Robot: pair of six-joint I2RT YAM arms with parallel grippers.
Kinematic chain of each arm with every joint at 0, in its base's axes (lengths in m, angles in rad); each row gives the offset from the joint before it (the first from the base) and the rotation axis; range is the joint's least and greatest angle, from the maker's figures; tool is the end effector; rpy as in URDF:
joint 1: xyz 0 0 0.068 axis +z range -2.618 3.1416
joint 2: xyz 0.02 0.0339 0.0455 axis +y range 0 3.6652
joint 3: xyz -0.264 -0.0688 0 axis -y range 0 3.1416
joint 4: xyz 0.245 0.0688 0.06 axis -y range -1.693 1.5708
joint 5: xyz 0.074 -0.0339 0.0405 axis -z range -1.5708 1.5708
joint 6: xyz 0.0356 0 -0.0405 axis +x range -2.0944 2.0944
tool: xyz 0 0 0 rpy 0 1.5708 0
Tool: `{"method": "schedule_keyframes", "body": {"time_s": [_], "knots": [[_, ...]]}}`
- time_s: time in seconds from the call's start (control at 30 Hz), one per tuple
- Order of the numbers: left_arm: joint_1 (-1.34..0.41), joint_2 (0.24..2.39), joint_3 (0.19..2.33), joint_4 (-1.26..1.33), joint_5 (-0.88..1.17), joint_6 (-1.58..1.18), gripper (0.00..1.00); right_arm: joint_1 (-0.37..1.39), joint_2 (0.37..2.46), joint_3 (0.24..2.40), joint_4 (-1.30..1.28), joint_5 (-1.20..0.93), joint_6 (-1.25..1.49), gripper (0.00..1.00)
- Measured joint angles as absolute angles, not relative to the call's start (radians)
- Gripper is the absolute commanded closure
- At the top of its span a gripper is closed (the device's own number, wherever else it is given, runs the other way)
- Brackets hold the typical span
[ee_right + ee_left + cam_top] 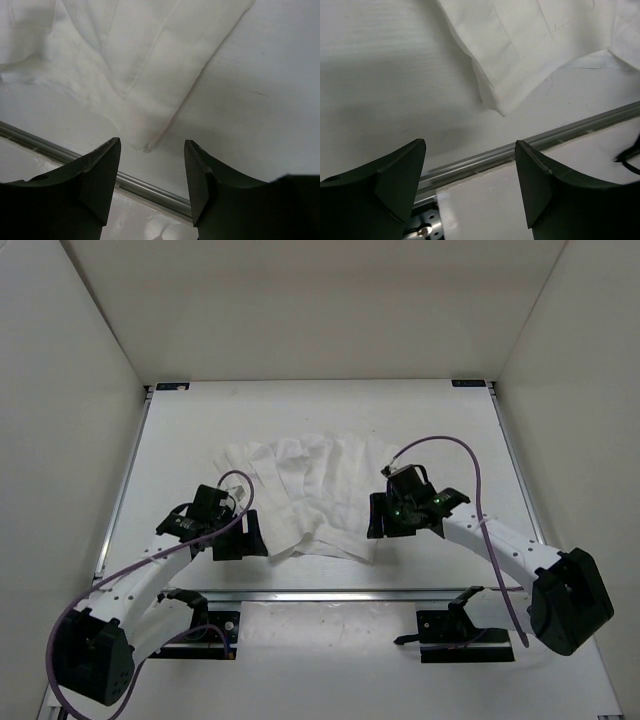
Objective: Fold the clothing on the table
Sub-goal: Flatten the skirt out
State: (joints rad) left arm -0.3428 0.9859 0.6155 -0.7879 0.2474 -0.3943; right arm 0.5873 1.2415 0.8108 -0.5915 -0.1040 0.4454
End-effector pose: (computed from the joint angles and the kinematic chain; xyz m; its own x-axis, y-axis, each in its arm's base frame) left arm 0.1552 -0.0646 0.2014 -0.9573 -0.0538 -0.2839 0.0548 0.9309 -0.3611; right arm 0.1972 0.1357 0.2222 -0.8978 -0.0829 -0.4324 -0.2320 0.9238 0.3046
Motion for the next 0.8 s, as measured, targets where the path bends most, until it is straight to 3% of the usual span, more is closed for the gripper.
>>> {"method": "schedule_keyframes", "body": {"time_s": [0.2,0.53,0.7,0.8], "knots": [[-0.344,0.888,0.497,-0.597,0.340,-0.555,0.15,0.606,1.217,0.677,-0.506,-0.179,0.520,0.49],[-0.359,0.945,0.406,-0.374,0.353,-0.679,0.21,0.640,1.292,0.661,-0.396,-0.234,0.550,0.49],[-0.371,1.016,0.401,-0.313,0.348,-0.692,0.28,0.650,1.334,0.661,-0.396,-0.224,0.553,0.49],[-0.382,1.046,0.397,-0.274,0.348,-0.698,0.39,0.657,1.333,0.662,-0.402,-0.209,0.554,0.49]]}}
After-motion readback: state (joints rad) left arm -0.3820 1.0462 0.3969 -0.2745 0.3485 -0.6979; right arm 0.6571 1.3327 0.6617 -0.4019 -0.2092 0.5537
